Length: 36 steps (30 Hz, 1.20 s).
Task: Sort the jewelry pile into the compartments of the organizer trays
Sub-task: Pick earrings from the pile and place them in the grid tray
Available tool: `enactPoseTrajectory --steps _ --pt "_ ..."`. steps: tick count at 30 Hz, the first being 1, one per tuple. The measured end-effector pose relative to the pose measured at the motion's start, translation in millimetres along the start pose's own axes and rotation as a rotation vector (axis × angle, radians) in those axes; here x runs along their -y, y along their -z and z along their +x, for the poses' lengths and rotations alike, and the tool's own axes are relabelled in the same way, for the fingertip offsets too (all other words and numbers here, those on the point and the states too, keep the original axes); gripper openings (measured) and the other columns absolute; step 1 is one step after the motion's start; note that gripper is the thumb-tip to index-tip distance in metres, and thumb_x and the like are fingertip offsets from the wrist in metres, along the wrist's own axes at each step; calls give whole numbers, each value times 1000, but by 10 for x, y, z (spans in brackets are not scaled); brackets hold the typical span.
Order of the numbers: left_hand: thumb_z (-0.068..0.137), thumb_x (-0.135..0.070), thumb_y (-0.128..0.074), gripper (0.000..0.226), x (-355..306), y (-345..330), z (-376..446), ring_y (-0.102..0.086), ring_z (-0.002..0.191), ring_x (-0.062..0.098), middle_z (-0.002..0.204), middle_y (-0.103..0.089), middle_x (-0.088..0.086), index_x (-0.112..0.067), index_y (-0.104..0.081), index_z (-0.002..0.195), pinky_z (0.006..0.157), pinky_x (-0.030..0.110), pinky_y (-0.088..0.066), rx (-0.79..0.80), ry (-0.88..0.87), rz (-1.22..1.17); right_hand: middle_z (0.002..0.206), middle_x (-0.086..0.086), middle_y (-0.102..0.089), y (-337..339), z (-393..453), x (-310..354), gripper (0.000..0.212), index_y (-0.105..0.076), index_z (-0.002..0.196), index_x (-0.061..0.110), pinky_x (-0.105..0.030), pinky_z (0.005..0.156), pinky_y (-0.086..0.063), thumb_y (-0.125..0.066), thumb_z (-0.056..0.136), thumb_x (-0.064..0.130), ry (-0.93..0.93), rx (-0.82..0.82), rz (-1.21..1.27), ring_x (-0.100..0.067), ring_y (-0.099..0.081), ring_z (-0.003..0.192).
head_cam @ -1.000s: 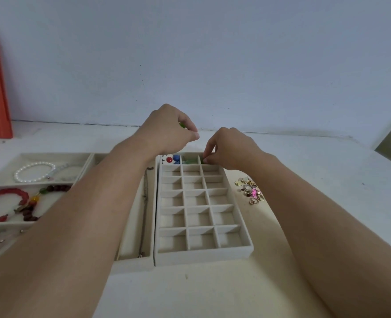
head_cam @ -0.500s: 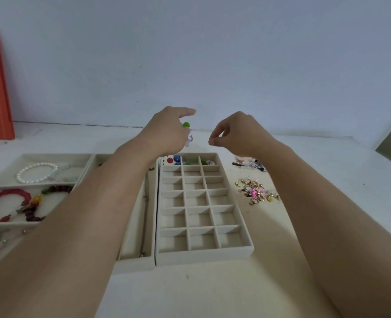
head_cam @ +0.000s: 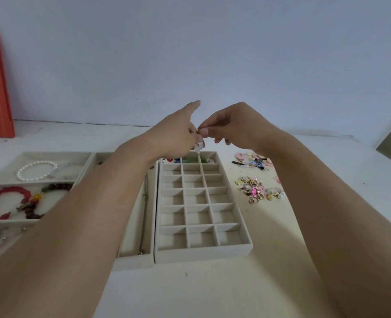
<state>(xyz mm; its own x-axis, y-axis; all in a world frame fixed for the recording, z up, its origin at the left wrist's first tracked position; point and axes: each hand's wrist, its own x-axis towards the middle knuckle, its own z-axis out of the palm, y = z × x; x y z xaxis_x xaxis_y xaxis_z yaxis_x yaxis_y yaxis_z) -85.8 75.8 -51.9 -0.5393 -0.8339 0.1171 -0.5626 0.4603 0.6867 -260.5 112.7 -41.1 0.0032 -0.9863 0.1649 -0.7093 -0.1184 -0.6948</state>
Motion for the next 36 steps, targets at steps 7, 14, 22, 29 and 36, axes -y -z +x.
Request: enactPoseTrajectory --steps 7,14,22,29,36 --pt "95 -22 -68 81 38 -22 19 -69 86 15 108 -70 -11 -32 -19 158 66 34 -58 14 35 35 69 7 -74 17 14 3 2 -79 85 19 -31 68 -52 -78 85 17 -39 25 -80 1 -65 60" --pt "96 -11 -62 59 91 -21 68 -64 73 10 113 -68 -10 -28 -41 149 62 24 -54 2 78 79 73 2 -76 10 46 -128 3 -75 83 21 -27 56 -54 -78 85 21 -115 41 -310 -1 -65 56" --pt "95 -11 -62 43 140 -41 110 -58 69 4 106 -69 -11 -27 -56 134 60 25 -42 26 101 121 65 10 -72 -86 80 -190 6 -73 86 17 -15 42 -40 -78 85 18 -128 90 -250 -6 -70 64" --pt "93 -21 -65 40 161 -52 123 -60 84 20 122 -66 0 -31 -58 131 76 28 -45 45 128 145 84 -10 -75 -147 95 -247 7 -76 82 27 -25 56 -46 -82 82 28 -135 128 -303 -21 -57 61" --pt "94 -23 -66 38 152 -57 120 -61 78 18 124 -65 2 -30 -58 131 75 28 -44 46 130 154 92 -16 -75 -148 101 -313 9 -78 85 27 -24 54 -45 -81 82 34 -189 167 -403 -19 -54 54"
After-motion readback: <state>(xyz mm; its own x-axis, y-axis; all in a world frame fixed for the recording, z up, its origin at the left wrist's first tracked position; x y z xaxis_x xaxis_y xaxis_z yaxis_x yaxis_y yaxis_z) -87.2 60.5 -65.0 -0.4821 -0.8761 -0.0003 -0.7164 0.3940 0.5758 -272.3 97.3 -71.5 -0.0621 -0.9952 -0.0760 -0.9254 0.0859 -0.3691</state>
